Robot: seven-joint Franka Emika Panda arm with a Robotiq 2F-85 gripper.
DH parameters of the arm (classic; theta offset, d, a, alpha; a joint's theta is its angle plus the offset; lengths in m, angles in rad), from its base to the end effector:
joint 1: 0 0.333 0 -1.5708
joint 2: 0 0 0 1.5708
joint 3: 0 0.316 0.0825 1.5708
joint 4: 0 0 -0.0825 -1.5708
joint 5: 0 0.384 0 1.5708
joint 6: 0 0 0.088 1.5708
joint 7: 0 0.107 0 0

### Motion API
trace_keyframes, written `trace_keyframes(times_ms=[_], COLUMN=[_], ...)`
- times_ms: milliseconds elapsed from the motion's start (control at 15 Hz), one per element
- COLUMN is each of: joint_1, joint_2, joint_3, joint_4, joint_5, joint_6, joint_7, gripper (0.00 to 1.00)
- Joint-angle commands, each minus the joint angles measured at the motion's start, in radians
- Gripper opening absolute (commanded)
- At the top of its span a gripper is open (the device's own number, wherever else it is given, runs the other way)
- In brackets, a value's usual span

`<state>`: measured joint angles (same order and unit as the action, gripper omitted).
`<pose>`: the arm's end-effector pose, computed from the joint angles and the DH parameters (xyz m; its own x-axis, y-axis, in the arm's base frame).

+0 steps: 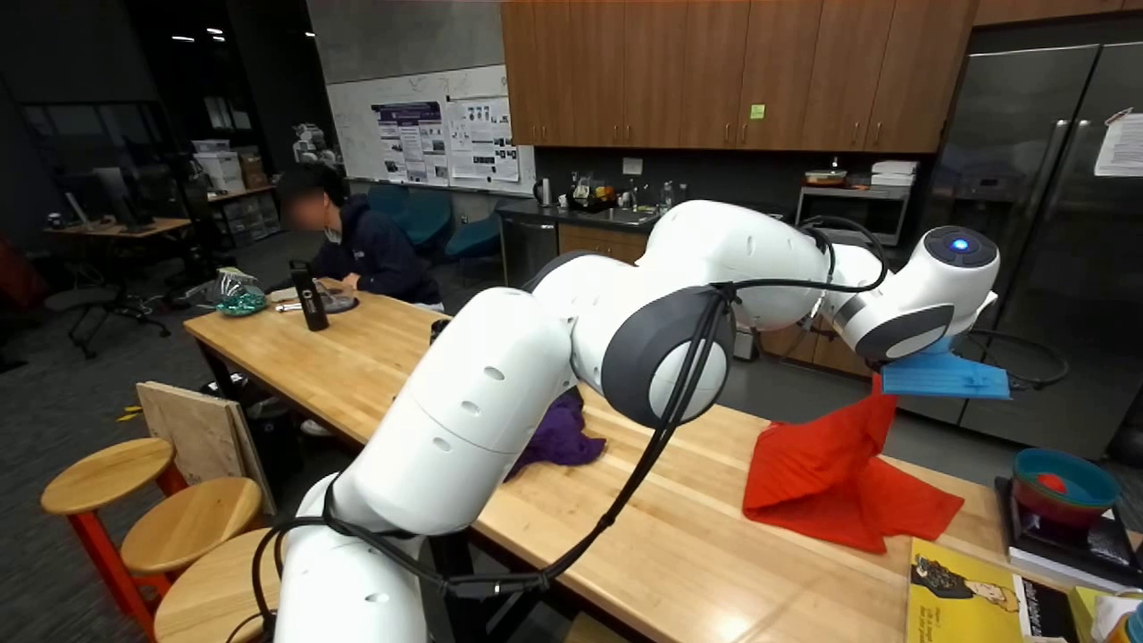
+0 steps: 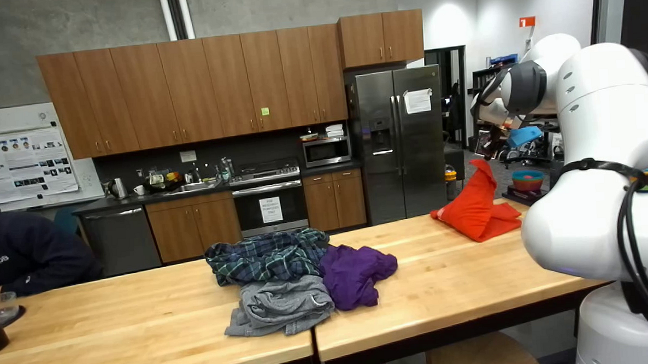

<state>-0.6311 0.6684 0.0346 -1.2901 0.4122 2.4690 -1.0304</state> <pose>0.6375 -0.4429 0.4107 0.8137 0.1830 0.5516 0.1118 -0.9807 0.1604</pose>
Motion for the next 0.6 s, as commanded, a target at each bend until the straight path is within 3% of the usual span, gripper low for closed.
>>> trace_keyframes(times_ms=[0, 533], joint_1=[-0.013, 0.032], joint_2=[-0.018, -0.051], joint_3=[0.011, -0.001], joint_4=[-0.002, -0.062], joint_5=[0.022, -0.007], joint_6=[-0.018, -0.02], joint_7=[0.0, 0.032], gripper=[0.37, 0.91])
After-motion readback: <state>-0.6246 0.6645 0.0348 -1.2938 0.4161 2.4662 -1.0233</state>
